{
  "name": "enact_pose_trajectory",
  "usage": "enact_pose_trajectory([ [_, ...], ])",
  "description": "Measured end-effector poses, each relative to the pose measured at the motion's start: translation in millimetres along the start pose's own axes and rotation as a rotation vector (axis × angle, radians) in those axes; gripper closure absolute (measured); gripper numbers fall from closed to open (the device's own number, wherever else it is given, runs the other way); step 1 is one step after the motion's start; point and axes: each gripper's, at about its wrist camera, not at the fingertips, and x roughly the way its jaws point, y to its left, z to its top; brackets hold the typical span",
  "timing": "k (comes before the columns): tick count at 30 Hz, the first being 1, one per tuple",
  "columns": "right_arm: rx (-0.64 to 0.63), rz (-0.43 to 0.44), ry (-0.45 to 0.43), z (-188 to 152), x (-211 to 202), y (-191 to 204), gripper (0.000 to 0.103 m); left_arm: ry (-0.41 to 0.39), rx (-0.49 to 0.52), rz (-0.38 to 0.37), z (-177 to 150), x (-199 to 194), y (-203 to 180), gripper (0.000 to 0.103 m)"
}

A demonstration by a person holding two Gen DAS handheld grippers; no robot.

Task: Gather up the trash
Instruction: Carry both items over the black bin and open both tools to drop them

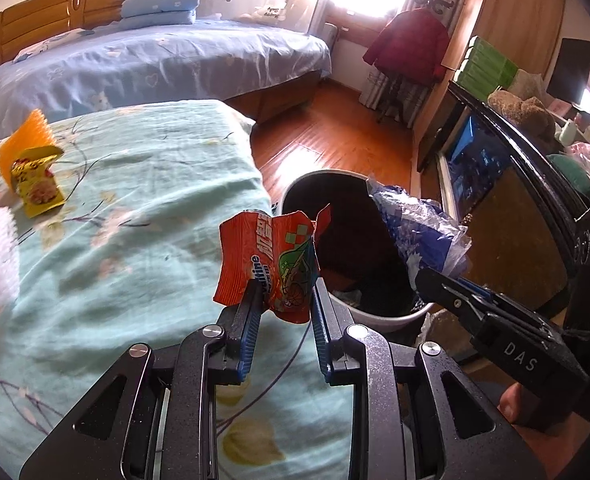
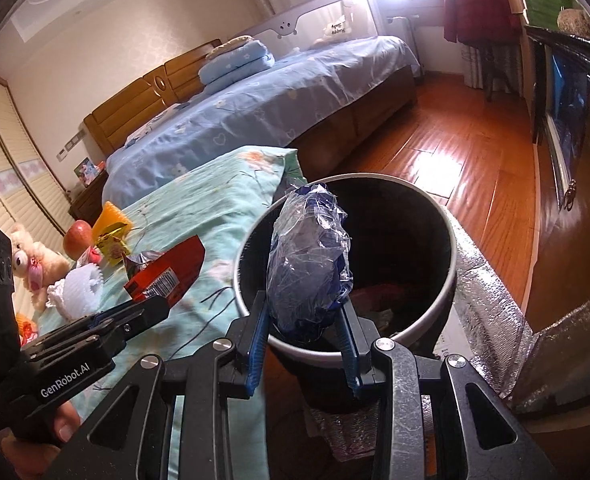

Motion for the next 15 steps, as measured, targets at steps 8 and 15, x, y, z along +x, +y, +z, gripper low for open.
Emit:
enact_pose_trajectory([
  [8,0.013,-0.013,0.004,9,6,-11,0.070,0.012,0.029,-0.010,13,14,-14,0.080],
  [15,0.018,-0.023,0.011,18,11,-21,0.070,0.022,0.047,-0.014,21,25,-23,0.080],
])
